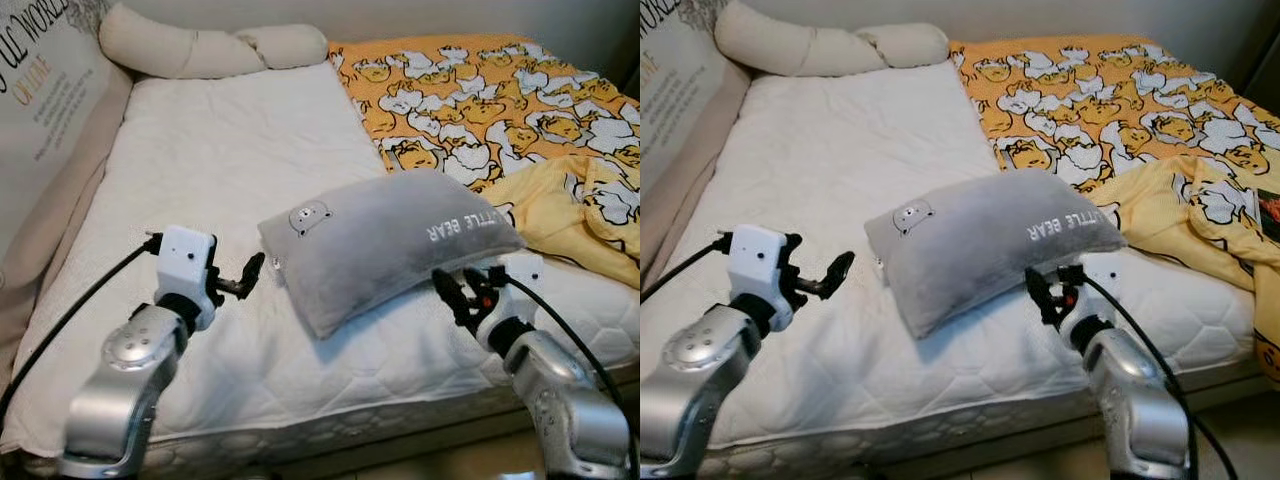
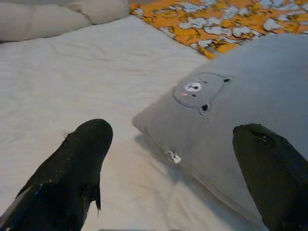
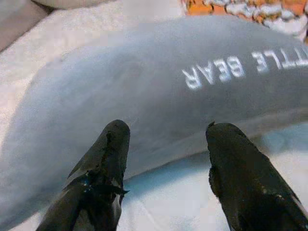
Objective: Clean up the room
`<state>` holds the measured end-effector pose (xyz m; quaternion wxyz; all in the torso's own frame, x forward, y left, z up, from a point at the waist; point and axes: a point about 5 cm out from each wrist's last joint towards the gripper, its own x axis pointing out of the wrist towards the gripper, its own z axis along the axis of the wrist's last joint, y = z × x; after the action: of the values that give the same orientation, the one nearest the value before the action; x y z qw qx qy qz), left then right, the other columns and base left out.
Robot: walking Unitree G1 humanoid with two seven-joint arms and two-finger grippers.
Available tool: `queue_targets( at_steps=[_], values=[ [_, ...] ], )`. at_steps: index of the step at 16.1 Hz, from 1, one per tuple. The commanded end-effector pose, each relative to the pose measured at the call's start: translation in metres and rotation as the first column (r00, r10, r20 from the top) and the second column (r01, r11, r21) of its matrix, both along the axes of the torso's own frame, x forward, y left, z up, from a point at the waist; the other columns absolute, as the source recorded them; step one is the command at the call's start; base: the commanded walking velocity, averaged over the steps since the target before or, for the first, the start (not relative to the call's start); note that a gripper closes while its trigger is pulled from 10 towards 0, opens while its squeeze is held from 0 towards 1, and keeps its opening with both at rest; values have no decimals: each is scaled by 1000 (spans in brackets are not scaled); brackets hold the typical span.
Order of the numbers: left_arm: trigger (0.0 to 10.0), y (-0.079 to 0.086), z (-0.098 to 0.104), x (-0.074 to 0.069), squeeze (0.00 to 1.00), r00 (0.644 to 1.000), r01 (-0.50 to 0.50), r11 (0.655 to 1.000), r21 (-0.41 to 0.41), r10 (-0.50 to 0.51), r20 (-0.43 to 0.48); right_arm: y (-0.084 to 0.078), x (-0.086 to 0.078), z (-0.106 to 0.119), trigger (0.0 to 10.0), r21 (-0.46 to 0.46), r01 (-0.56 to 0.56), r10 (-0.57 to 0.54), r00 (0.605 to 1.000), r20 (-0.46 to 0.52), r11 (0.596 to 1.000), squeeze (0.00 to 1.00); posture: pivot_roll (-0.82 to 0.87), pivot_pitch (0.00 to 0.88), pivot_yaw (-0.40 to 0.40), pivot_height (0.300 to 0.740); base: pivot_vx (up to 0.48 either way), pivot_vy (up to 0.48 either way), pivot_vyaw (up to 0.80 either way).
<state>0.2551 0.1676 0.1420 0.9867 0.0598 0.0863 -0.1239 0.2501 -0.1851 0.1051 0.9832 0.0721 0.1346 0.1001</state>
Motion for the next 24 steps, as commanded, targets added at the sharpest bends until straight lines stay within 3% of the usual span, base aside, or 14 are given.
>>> queue_targets(
  at_steps=[1, 4, 10, 13, 18, 19, 24],
  values=[
    [10000, -2, 0, 2, 0, 1000, -11, 1000, 13, 11, 11, 4, 0, 5, 10000, -4, -3, 3, 999, 32, 1000, 0, 31, 0, 27, 740, 0, -480, 800],
    [10000, -1, -6, 7, 0, 998, -58, 998, -13, 57, -29, 11, -1, 1, 10000, 36, -6, 5, 1000, 28, 999, 0, 27, 0, 27, 740, 0, 320, 533],
    [10000, 4, -4, 6, 0, 998, -56, 998, 25, 56, -3, 14, -14, -12, 10000, 15, 10, -10, 1000, -15, 1000, 0, 20, 0, 37, 740, 0, 480, 0],
    [10000, -1, -1, 7, 0, 999, -32, 997, 76, 30, 32, 14, -14, -13, 10000, 2, 16, -16, 1000, -17, 1000, 0, 16, 0, 37, 740, 0, 0, 0],
    [10000, 0, -2, 8, 0, 996, -78, 995, 54, 76, 37, 16, -12, -12, 10000, 11, 3, -2, 1000, -24, 1000, 0, 28, 0, 20, 740, 0, -480, 0],
    [10000, 0, -5, 8, 0, 996, -91, 996, 7, 91, 5, 16, -12, -12, 10000, 13, 6, -6, 1000, -28, 1000, 0, 29, 0, 18, 740, 0, 0, 0],
    [10000, 1, -9, 4, 0, 994, -108, 994, -5, 108, -7, 10, -14, -10, 10000, -13, 0, 0, 1000, -28, 1000, 0, 28, 0, 5, 740, 0, 0, 0]
  ],
)
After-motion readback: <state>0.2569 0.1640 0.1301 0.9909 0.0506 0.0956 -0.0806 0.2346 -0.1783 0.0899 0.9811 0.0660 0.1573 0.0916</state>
